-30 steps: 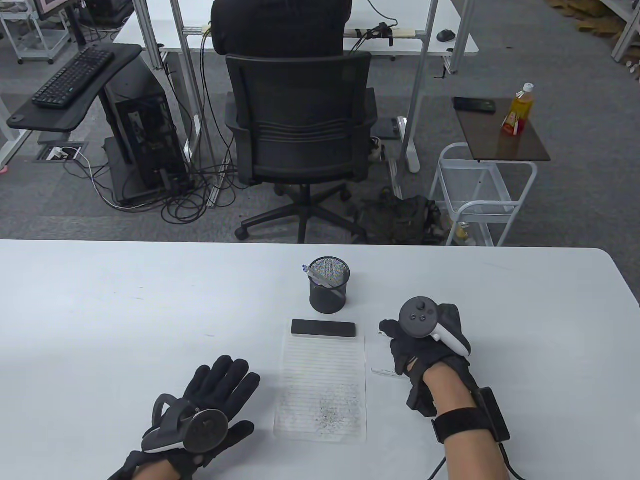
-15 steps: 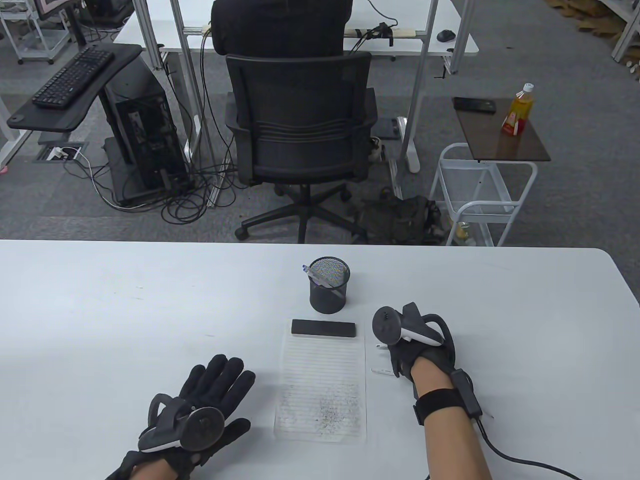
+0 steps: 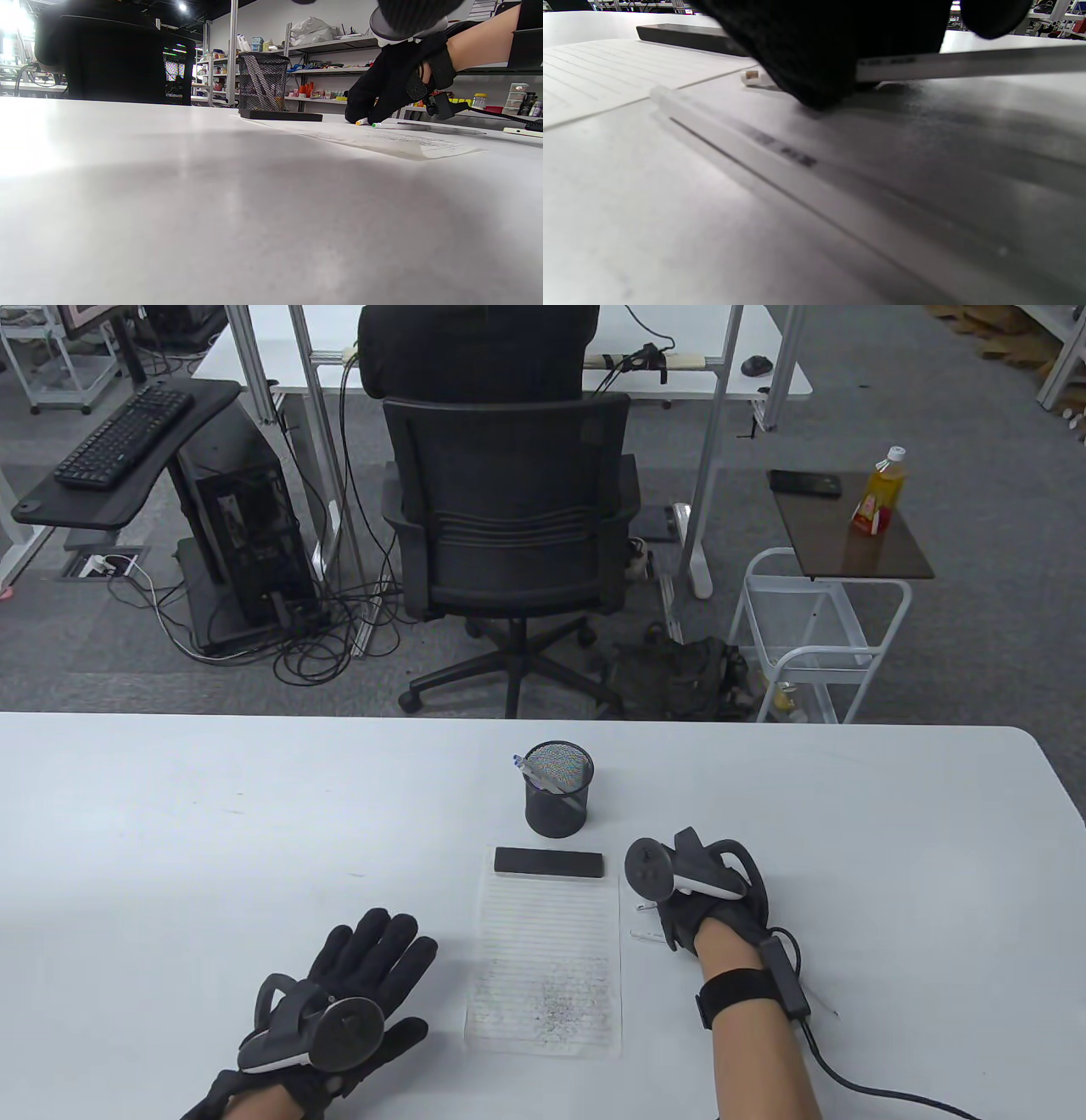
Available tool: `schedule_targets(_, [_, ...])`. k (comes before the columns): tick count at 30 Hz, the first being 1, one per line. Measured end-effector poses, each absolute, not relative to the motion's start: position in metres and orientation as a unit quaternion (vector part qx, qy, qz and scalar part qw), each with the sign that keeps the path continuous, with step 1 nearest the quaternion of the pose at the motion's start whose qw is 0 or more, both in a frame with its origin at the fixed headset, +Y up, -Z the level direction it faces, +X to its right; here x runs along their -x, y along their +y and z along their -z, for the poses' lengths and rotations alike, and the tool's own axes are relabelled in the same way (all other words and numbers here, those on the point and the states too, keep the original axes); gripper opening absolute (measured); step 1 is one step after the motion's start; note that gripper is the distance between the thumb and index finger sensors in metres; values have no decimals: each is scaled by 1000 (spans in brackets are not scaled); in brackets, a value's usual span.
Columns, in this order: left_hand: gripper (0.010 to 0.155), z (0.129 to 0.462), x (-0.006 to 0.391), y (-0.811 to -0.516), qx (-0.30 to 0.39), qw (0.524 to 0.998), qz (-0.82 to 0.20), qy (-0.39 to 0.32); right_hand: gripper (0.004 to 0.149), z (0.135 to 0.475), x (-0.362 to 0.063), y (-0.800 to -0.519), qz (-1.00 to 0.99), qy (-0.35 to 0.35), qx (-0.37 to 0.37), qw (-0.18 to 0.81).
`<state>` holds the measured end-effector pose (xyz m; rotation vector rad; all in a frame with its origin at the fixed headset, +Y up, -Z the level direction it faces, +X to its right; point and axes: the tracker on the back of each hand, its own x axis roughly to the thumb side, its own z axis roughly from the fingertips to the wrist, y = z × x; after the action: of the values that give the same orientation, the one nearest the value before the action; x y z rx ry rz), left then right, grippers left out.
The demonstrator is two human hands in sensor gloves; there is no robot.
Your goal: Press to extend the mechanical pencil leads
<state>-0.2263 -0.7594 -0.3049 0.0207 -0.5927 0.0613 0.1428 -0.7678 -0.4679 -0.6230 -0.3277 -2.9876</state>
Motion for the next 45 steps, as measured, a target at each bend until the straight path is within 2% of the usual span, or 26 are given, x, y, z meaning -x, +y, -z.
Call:
schedule_targets(21, [84,305,227,-760,-9,957,-30,-289,38,466,-135,-766,970,-94,216,65])
schedule_targets(28, [84,305,227,-759,-10,957,-30,-288,42,464,-141,-763,973,-98,205,44])
schedule_targets(31, [84,305,227,-759,-10,957,-31,-289,46,460,-135,-742,974,-19,228,-6])
schedule_targets(36, [84,306,227,-763,0,957,-27,-288,55,464,-93,-696,967,115,219,-55])
schedule_targets(40, [84,306,228,-762,-4,957,-30,-288,61,480,-54,-683,970,141,187,-65])
schedule_targets(45, [84,305,227,-764,-1,957,-32,-288,64,505,-12,-684,981,136,136,-32])
